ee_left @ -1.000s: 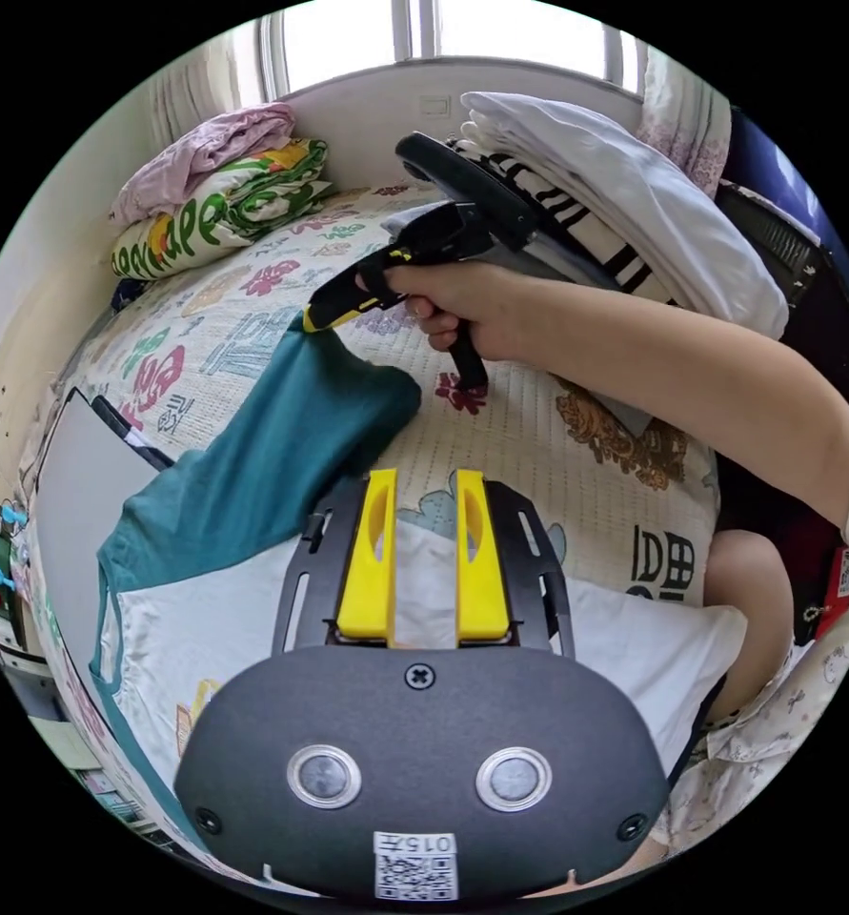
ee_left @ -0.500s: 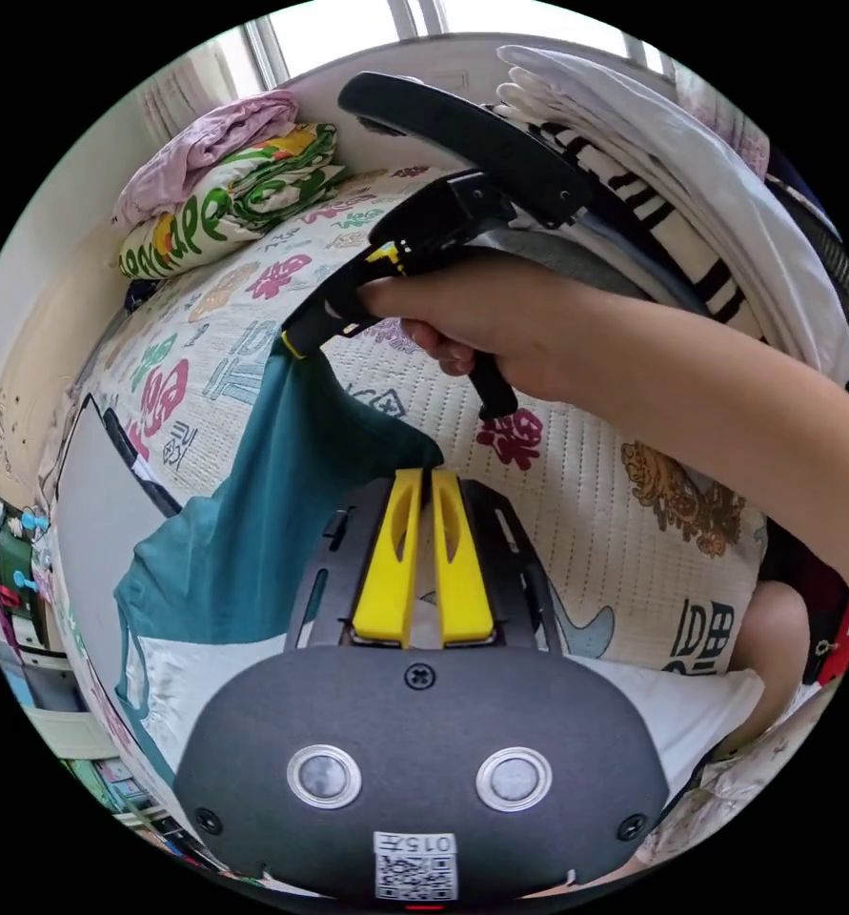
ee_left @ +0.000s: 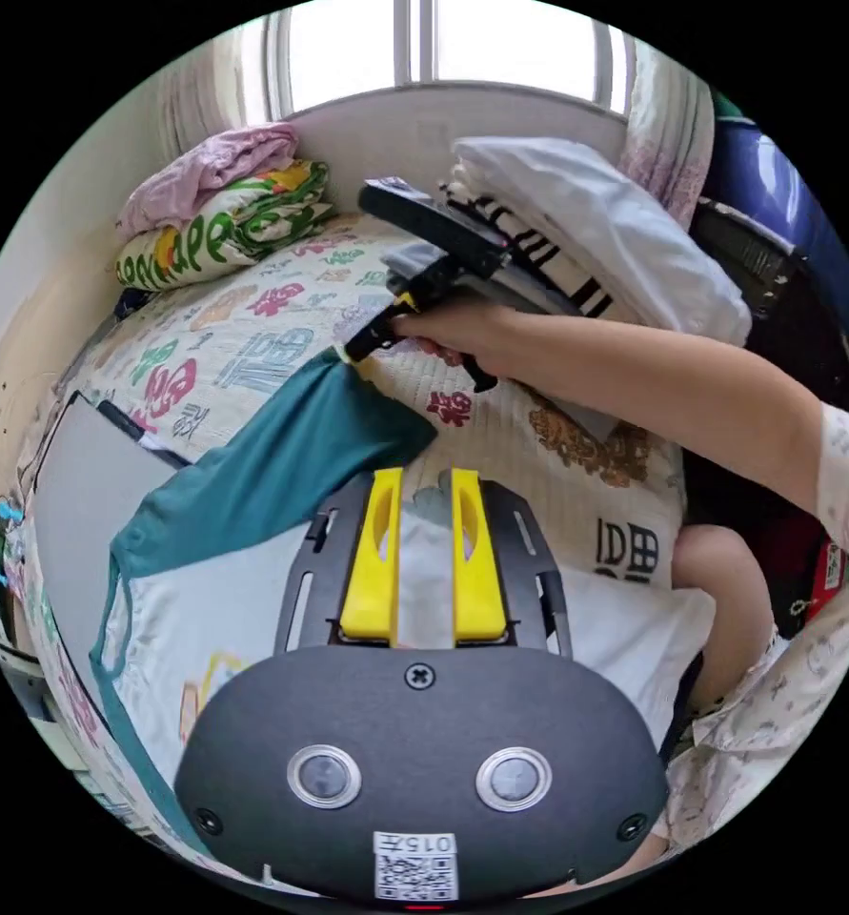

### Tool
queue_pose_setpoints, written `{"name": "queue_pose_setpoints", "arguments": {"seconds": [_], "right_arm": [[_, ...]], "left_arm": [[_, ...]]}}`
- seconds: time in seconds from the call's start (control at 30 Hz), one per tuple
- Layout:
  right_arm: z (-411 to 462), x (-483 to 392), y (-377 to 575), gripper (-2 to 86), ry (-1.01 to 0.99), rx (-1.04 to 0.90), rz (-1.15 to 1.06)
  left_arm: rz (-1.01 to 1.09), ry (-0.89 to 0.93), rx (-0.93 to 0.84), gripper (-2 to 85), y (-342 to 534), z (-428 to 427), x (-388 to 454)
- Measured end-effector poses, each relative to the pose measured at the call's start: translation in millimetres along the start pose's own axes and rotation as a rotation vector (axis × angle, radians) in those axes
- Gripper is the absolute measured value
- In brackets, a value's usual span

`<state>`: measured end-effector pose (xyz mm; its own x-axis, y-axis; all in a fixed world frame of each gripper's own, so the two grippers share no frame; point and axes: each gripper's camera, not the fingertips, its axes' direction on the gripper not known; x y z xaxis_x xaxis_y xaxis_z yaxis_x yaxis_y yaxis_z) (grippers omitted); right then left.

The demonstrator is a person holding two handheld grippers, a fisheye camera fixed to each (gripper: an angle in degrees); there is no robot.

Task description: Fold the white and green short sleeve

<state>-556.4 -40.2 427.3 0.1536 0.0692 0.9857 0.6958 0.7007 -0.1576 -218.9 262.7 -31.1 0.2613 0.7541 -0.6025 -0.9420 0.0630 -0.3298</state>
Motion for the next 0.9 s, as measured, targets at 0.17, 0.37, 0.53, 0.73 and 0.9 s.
{"name": "queue_pose_setpoints", "arguments": {"seconds": [0.17,0.37,0.53,0.73,0.9], "right_arm": [[9.5,18.2,78.8,-1.0,0.252,0.032,0.0],[-28.1,5.4,214.3,-0.8,0.024,0.182,-0.087],[-58.4,-25.3,324.1,-0.6,-0.152,0.239,-0.118],[-91.4,-36.0,437.2,-0.5,-0.125,0.33,-0.039],[-103.7,-15.0,493.5,-0.5,-0.092,0.342,0.029]], "left_arm": [[-0.343,-0.146,0.184,8.6,180.4,-148.4,-93.8],[-1.088,-0.393,0.275,9.7,489.3,-241.9,-192.2],[-1.103,-0.348,0.534,3.6,579.6,-246.9,-92.6],[-1.24,-0.903,0.775,-0.6,562.9,-282.8,116.5],[-1.161,-0.891,0.978,1.6,501.0,-341.6,238.3]]}}
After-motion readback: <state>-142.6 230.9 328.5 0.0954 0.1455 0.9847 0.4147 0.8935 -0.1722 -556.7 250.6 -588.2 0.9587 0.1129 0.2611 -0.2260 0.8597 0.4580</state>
